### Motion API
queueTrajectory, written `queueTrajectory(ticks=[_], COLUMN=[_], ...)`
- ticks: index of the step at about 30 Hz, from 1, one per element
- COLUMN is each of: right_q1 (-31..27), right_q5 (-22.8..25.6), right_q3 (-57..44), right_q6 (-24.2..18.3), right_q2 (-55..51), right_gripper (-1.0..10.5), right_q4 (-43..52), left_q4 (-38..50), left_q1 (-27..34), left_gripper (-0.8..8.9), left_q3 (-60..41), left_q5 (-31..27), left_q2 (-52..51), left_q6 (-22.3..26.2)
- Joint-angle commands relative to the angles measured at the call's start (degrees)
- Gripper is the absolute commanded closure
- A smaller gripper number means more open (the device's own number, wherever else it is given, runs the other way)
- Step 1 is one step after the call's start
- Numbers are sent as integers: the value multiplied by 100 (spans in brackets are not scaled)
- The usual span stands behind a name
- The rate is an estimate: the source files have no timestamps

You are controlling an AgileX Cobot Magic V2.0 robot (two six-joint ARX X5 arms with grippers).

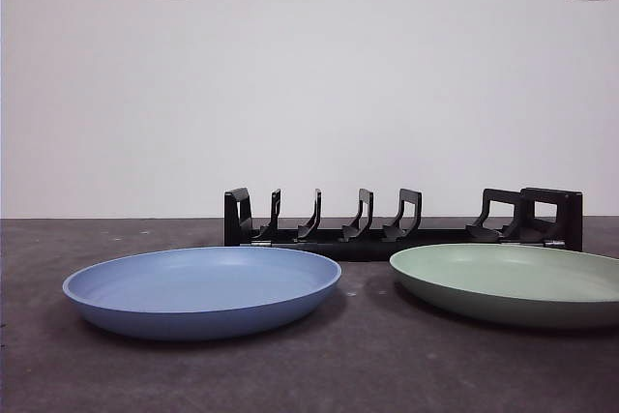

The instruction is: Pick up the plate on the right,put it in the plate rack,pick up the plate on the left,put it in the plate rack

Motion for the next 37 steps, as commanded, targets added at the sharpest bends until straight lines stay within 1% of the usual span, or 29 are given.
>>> queueTrajectory(ticks=[1, 4, 6, 8, 11, 13, 18, 22, 25, 28, 31, 32, 35, 37], right_q1=[0, -2, -2, 0, 0, 0, 0, 0, 0, 0, 0, 0, 0, 0], right_q5=[-31, -214, -221, -219, -227, -289, -673, -953, -1174, -1366, -1569, -1620, -1683, -1801], right_q3=[-66, -35, 59, 210, 481, 682, 1399, 2149, 2795, 3486, 4199, 4476, 5082, 5370], right_q6=[424, 793, 1075, 1259, 1268, 1266, 1261, 1231, 997, 656, 214, 26, -365, -476], right_q2=[-4, -4, -4, 9, 114, 238, 817, 1443, 1969, 2468, 2944, 3126, 3521, 3709], right_gripper=[946, 956, 956, 957, 958, 958, 958, 958, 958, 958, 958, 958, 958, 958], right_q4=[109, 317, 339, 337, 334, 334, 240, -236, -710, -1314, -2098, -2455, -3246, -3628], left_q4=[48, 46, 46, 11, -42, -46, -85, -380, -684, -981, -1366, -1552, -2129, -2494], left_q1=[17, 17, 17, 17, 17, 17, 7, 7, 7, 7, 7, 7, 7, -4], left_gripper=[818, 820, 820, 820, 820, 820, 820, 820, 820, 820, 820, 820, 820, 820], left_q3=[-52, -4, 77, 216, 485, 673, 1309, 1945, 2485, 3012, 3532, 3740, 4249, 4538], left_q5=[7, 127, 323, 498, 568, 573, 634, 979, 1449, 1808, 2116, 2221, 2428, 2428], left_q2=[2, 2, 2, 11, 85, 188, 651, 1137, 1534, 1895, 2214, 2330, 2570, 2680], left_q6=[-378, -588, -686, -688, -691, -774, -942, -940, -931, -896, -758, -693, -358, -144])
